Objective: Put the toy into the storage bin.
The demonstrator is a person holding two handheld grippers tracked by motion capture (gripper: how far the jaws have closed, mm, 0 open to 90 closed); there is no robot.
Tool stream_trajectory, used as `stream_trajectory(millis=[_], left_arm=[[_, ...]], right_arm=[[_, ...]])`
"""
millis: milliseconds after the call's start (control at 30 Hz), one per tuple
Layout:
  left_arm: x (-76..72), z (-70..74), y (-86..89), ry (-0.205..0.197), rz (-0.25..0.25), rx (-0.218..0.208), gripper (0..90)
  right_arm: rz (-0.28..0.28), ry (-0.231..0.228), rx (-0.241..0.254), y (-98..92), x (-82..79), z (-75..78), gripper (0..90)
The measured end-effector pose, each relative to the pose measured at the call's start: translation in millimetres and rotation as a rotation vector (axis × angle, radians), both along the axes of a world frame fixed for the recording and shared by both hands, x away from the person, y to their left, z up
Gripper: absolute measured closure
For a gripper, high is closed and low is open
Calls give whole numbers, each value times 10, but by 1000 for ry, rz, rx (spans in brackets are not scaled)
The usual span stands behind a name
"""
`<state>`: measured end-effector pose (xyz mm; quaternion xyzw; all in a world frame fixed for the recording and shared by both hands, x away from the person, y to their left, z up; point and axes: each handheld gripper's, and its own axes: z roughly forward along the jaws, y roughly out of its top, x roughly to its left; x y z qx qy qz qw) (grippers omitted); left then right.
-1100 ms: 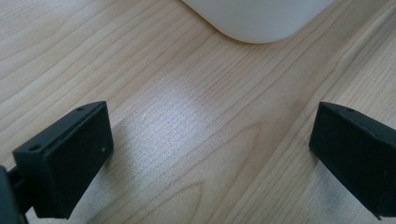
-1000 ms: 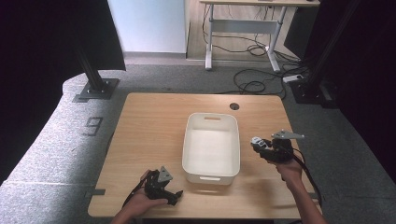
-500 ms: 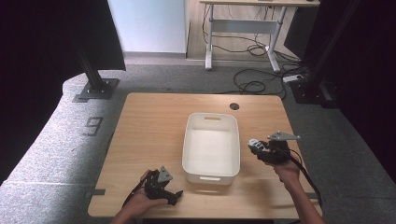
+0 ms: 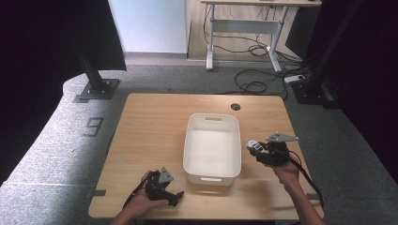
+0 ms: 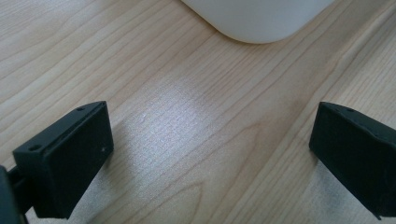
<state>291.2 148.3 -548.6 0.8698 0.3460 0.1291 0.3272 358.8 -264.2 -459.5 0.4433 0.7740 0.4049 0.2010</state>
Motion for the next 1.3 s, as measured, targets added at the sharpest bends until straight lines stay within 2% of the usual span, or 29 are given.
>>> stream_trajectory(millis=[267, 633, 1033, 1300], left_arm=[[0, 0, 0, 0, 0, 0, 0], [0, 0, 1, -1, -1, 0, 0], [0, -1, 0, 0, -1, -2, 0], [0, -1, 0, 1, -1, -2, 0]], right_arm=[[25, 9, -27, 80, -4, -54, 500], [19, 16, -17, 85, -5, -58, 500], [22, 24, -39, 121, -5, -97, 499], [25, 25, -36, 128, -8, -102, 499]])
